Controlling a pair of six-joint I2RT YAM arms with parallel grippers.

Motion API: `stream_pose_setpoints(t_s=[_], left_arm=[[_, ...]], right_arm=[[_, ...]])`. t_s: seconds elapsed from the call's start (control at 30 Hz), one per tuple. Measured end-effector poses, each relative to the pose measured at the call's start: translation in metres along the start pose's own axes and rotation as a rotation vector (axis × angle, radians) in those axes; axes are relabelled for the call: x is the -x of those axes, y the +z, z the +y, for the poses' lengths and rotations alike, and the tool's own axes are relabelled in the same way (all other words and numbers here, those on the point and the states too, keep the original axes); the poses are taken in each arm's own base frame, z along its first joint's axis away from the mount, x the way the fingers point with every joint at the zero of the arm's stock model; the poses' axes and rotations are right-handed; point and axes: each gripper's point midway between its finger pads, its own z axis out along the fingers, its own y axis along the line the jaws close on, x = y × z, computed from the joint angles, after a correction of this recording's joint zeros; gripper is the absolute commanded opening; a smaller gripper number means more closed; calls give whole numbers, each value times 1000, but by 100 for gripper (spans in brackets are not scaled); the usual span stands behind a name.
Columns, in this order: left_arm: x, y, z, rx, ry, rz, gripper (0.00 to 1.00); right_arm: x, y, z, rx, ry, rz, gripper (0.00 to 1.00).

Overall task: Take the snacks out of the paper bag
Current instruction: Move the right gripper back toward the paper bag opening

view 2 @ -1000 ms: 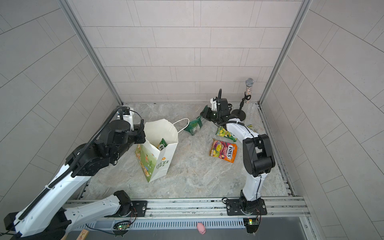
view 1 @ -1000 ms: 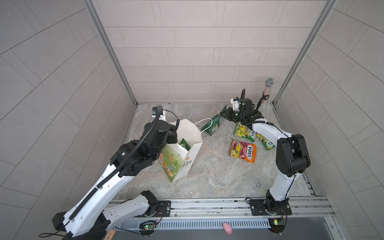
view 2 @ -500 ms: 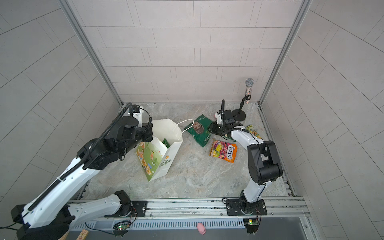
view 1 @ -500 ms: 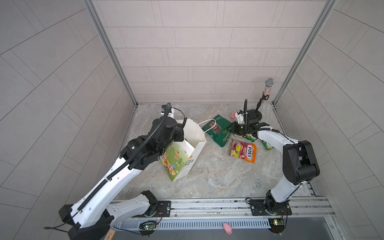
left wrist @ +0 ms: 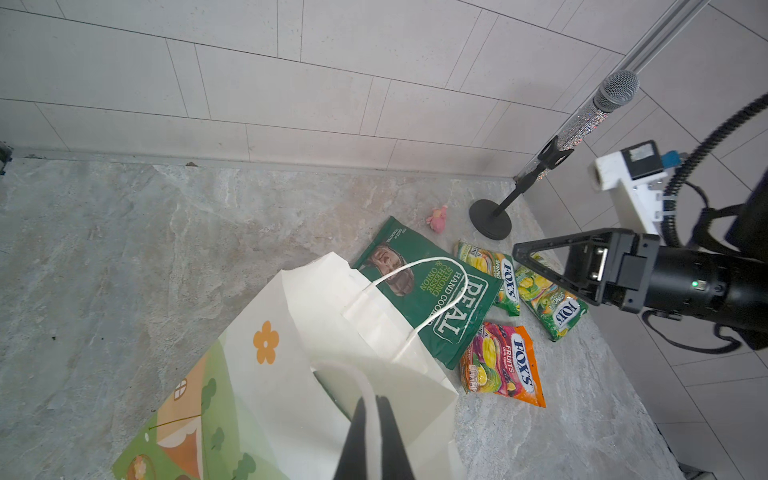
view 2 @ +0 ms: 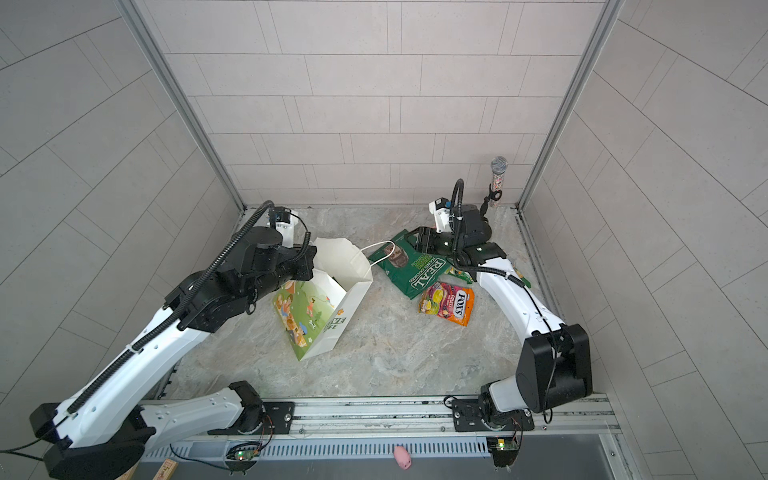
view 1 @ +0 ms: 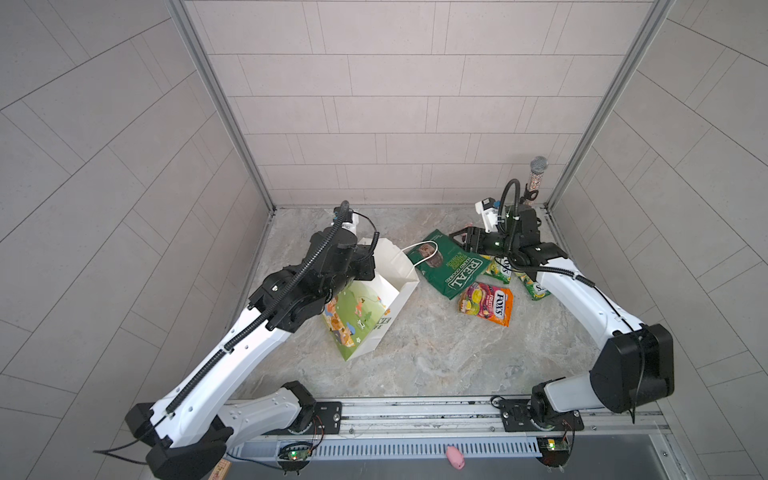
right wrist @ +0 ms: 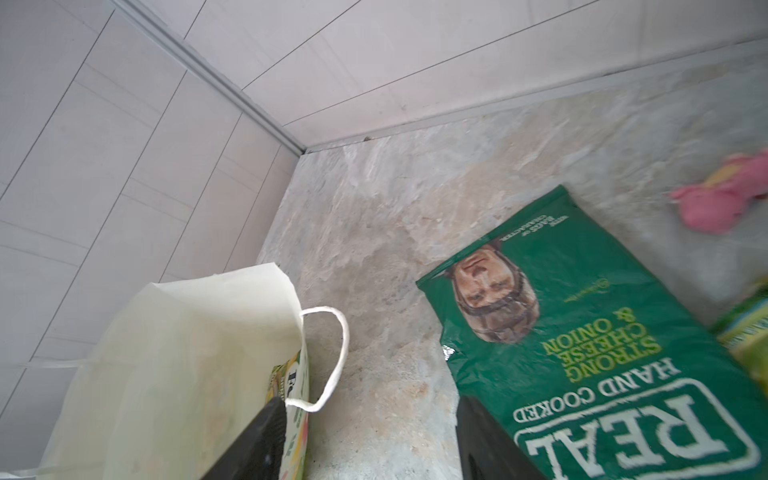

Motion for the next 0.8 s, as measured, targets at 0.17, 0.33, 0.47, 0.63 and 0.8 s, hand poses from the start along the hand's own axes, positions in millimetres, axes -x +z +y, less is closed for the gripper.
stream_pose_setpoints(t_s=[0.17,0.33,0.47,0.63,0.8], left_arm=[[0,0,-4,-20,-2,4,0],[0,0,-5,-26,-2,6,0],[2,1,0,-14,-5,1,0],[10,12,16,13,-27,-3,0],[13,45,27,27,-15,44,0]], right_arm=[[-23,45,-4,39,34,114,65],[-36,77,-2,81,60,186,31],[-39,81,1,88,68,192,0],[-46,60,0,40,58,153,0],[-50,30,-1,-23,44,84,0]])
